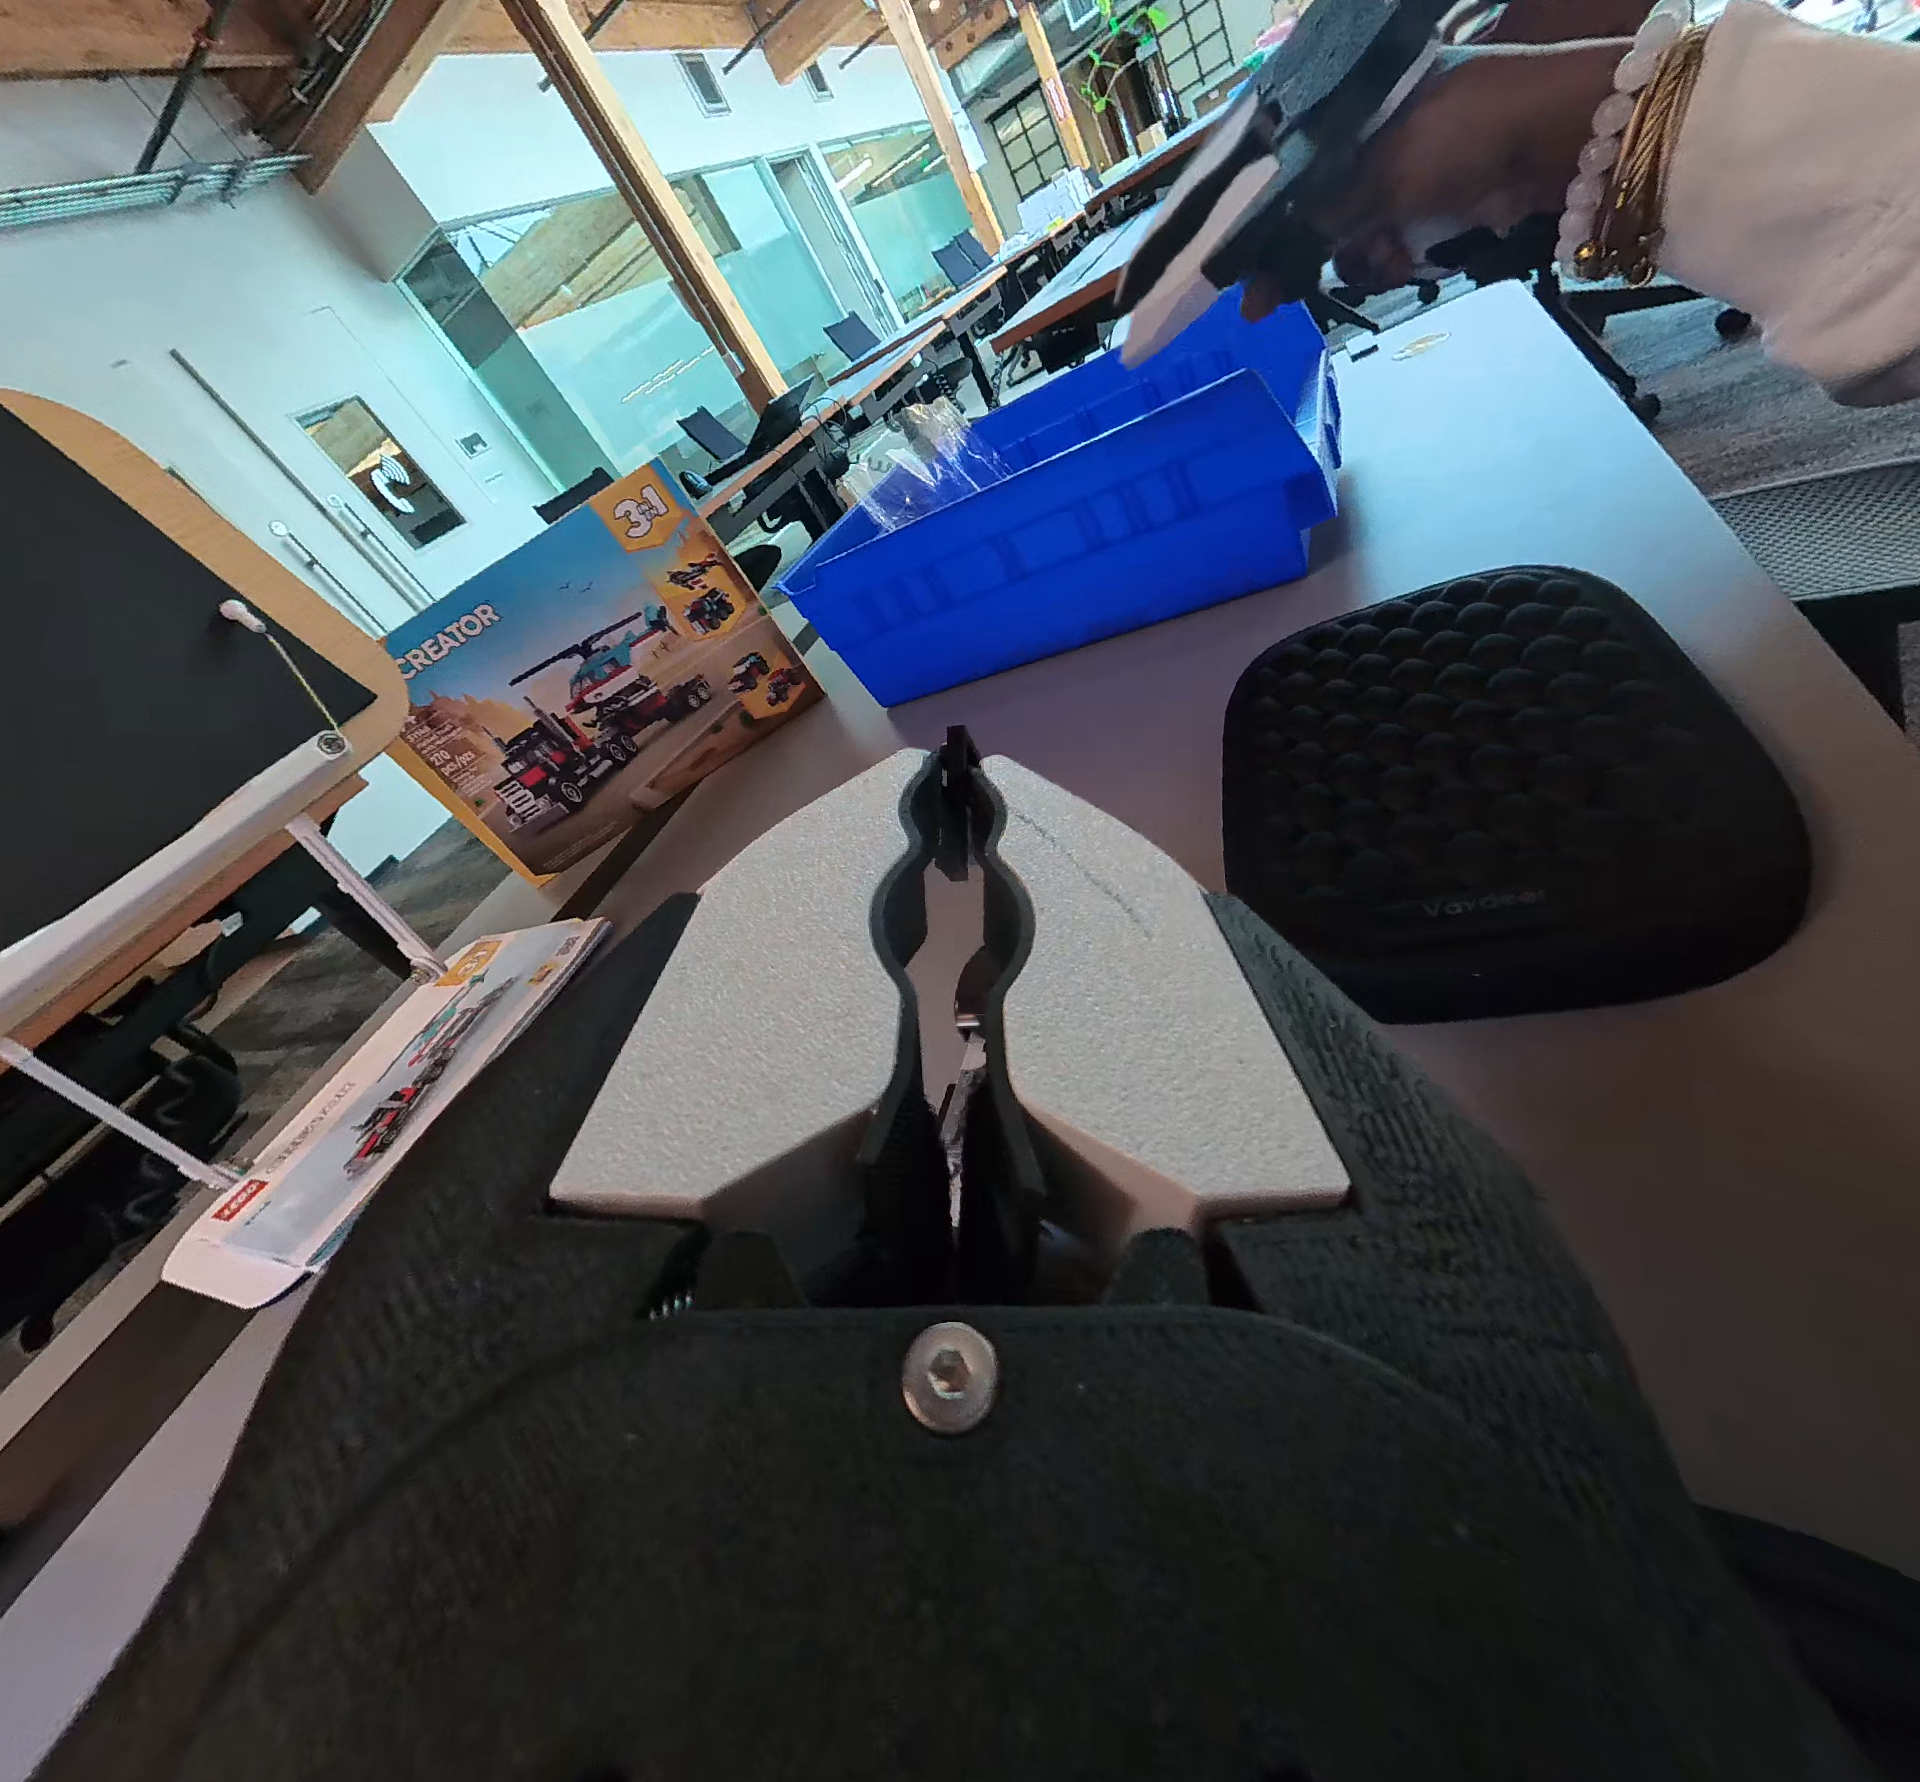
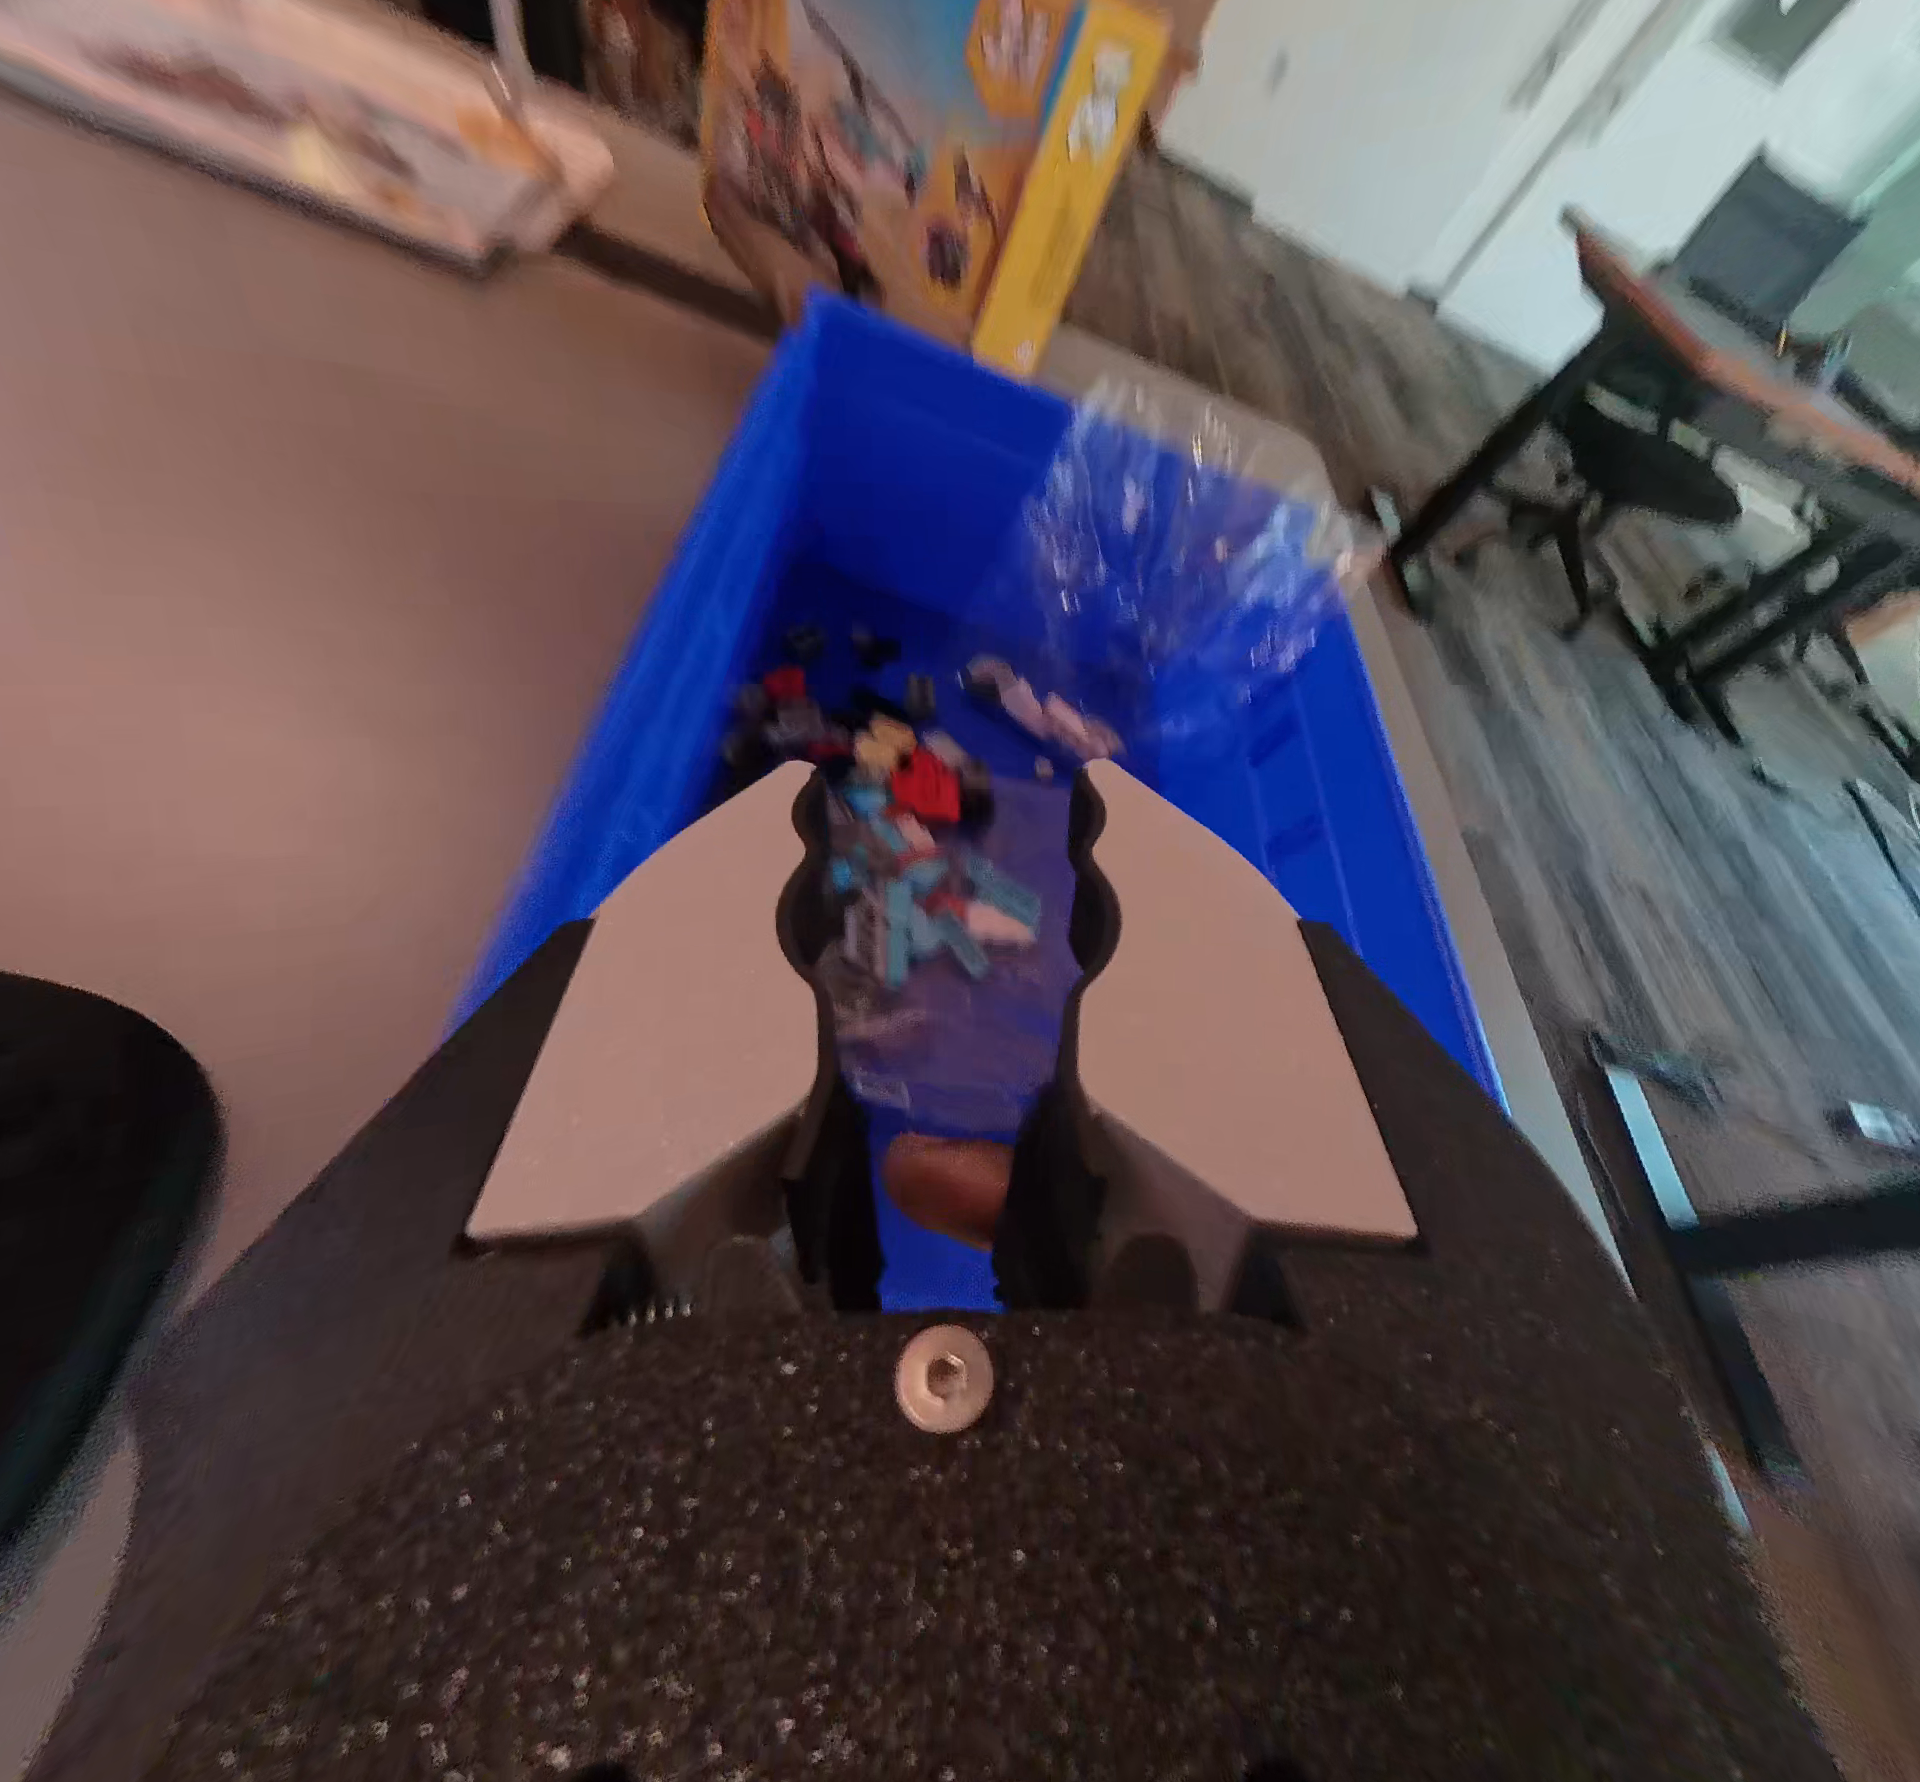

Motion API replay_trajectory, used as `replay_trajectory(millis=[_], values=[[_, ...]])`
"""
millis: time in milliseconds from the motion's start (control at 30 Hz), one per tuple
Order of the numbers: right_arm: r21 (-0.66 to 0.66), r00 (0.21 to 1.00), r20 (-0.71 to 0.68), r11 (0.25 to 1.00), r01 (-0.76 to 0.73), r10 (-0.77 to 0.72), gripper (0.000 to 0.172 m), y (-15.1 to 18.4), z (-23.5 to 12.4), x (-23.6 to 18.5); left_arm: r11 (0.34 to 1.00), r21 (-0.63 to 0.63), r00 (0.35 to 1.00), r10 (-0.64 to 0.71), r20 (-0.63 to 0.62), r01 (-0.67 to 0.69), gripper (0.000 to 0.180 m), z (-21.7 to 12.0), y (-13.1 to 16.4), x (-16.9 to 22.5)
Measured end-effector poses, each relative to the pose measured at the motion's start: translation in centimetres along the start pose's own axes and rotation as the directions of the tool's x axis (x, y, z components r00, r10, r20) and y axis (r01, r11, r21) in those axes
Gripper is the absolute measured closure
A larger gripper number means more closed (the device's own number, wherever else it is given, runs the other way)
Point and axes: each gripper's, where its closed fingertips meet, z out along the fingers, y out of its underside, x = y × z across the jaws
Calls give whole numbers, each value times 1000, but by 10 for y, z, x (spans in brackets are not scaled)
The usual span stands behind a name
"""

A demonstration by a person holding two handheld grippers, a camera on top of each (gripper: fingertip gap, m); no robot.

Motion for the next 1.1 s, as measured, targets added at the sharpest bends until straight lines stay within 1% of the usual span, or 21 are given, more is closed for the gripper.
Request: replay_trajectory(millis=[33,67,100,133,167,200,233,267,333,400,467,600,667,733,800,867,933,1000,1100], values=[[93,1000,30,996,3,-6,131,-17,-4,-9,1000,8,1000,1,-7,-1,176,0,-1,1],[208,995,89,978,13,-32,136,-37,-11,-25,1000,29,1000,9,-18,-8,176,-1,-5,3],[328,980,177,944,25,-87,140,-58,-19,-50,998,62,999,23,-26,-21,176,-3,-10,5],[435,943,284,900,35,-174,145,-75,-30,-83,994,100,999,41,-33,-38,176,-4,-15,6],[519,877,390,854,42,-280,146,-87,-42,-120,990,133,997,62,-38,-56,176,-6,-20,9],[583,790,475,811,46,-386,146,-93,-54,-157,985,156,996,80,-38,-73,176,-8,-24,10],[634,703,528,772,47,-476,146,-96,-64,-192,981,171,994,98,-38,-90,176,-9,-26,11],[675,633,551,736,46,-545,146,-98,-71,-222,978,180,993,112,-40,-104,176,-10,-28,12],[743,546,534,667,61,-645,147,-101,-79,-268,974,192,990,130,-49,-119,176,-11,-30,15],[787,517,475,607,114,-712,147,-102,-77,-295,968,213,988,147,-54,-132,176,-12,-33,18],[815,502,427,560,146,-752,153,-105,-75,-308,966,214,986,162,-51,-147,176,-13,-34,19],[842,484,374,508,179,-791,165,-106,-78,-317,961,216,981,186,-47,-172,176,-13,-35,20],[851,486,355,491,185,-799,167,-106,-79,-315,961,219,982,183,-48,-169,175,-13,-35,21],[858,488,385,499,124,-783,167,-106,-84,-312,961,231,984,169,-50,-154,171,-13,-37,21],[855,482,447,518,15,-753,167,-106,-88,-306,966,220,987,152,-58,-136,163,-13,-35,19],[839,469,516,534,-106,-717,168,-106,-94,-301,978,189,989,109,-96,-89,164,-13,-30,19],[807,434,581,558,-195,-688,168,-105,-97,-298,979,196,989,76,-125,-50,170,-13,-30,21],[772,387,632,587,-243,-671,168,-102,-99,-299,979,196,987,76,-142,-47,171,-12,-30,24],[741,349,670,619,-261,-655,168,-97,-96,-301,979,194,982,90,-163,-58,170,-11,-30,30]])
